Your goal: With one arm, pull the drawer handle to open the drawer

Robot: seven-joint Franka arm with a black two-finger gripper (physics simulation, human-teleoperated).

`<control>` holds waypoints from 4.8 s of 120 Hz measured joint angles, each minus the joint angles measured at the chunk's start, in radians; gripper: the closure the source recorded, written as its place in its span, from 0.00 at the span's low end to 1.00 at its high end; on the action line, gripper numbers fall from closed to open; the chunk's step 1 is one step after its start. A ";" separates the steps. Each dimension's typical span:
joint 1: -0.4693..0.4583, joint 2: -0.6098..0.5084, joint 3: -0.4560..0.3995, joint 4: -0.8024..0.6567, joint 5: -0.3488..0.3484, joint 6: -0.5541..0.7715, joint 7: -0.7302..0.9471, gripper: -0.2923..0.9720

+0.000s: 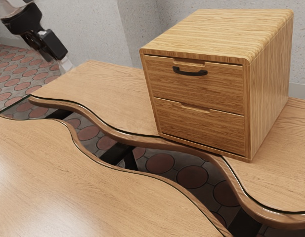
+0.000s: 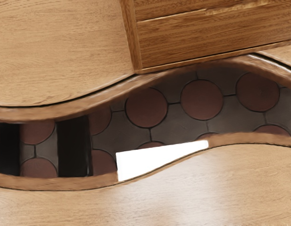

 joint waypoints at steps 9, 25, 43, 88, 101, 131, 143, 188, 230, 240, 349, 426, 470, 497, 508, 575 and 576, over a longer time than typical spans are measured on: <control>-0.002 -0.006 -0.011 0.006 0.004 -0.012 0.042 0.23; 0.002 -0.055 -0.011 0.001 0.001 -0.128 0.154 0.23; -0.046 -0.054 -0.031 -0.011 -0.005 -0.188 0.400 0.23; 0.004 -0.120 -0.301 -0.389 0.213 0.118 0.821 0.23; -0.016 -0.038 -0.303 -0.386 0.216 0.220 0.898 0.23; 0.012 0.171 -0.295 -0.266 0.078 0.396 1.031 0.23; 0.037 0.213 -0.295 -0.226 0.035 0.444 1.071 0.23; 0.163 0.321 -0.347 -0.125 -0.069 0.528 1.176 0.23; 0.150 0.305 -0.392 -0.054 -0.079 0.537 1.229 0.23; 0.169 0.321 -0.395 -0.027 -0.100 0.538 1.237 0.23; 0.509 0.453 -0.677 0.056 -0.143 0.544 1.281 0.23; 0.600 0.484 -0.724 0.048 -0.112 0.545 1.289 0.23; 0.595 0.461 -0.728 -0.008 -0.094 0.542 1.294 0.26; 0.578 0.369 -0.731 -0.105 -0.060 0.540 1.299 0.24; 0.573 0.372 -0.735 -0.091 -0.058 0.542 1.297 0.24; 0.605 0.430 -0.753 -0.059 -0.054 0.552 1.284 0.22; 0.606 0.430 -0.754 -0.059 -0.054 0.552 1.283 0.22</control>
